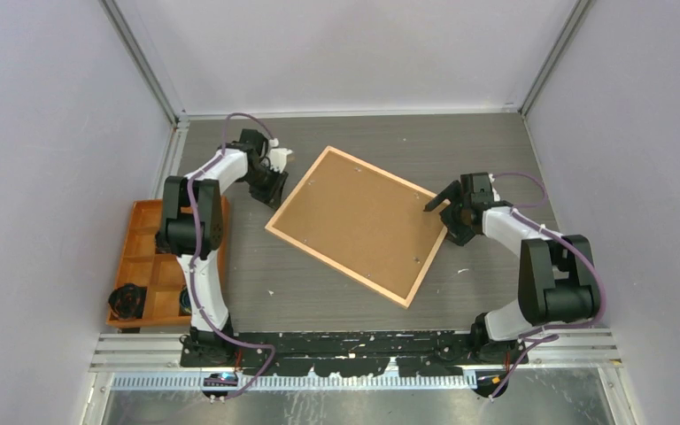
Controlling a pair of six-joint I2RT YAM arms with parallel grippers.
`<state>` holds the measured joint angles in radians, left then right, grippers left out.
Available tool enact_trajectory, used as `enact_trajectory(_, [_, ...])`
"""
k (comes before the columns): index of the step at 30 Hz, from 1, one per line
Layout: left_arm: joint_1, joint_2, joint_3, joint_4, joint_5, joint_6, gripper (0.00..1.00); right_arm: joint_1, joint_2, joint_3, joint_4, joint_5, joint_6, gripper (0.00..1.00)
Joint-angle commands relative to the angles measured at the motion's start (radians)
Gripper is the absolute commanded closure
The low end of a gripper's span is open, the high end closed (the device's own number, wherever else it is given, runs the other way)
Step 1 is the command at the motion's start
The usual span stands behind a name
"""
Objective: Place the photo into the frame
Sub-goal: Adjust the photo frame at the center of the board.
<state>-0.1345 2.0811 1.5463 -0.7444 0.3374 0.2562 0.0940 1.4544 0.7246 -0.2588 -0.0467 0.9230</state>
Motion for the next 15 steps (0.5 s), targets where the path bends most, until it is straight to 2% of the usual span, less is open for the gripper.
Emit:
enact_trajectory(1, [-0.057, -0.060, -0.122, -0.094, 0.047, 0.131, 0.70, -0.013, 0.090, 0.096, 0.108, -0.048, 0.010, 0.00])
enact_trajectory(8, [-0.135, -0.169, -0.286, -0.146, 0.120, 0.241, 0.71, -0.031, 0.236, 0.270, 0.078, -0.052, -0.021, 0.00])
enact_trajectory(12, [-0.203, -0.214, -0.352, -0.207, 0.207, 0.284, 0.70, -0.053, 0.310, 0.359, 0.036, -0.032, -0.043, 0.00])
enact_trajectory(15, [-0.228, -0.248, -0.376, -0.225, 0.217, 0.295, 0.68, -0.066, 0.330, 0.417, -0.009, -0.003, -0.059, 0.00])
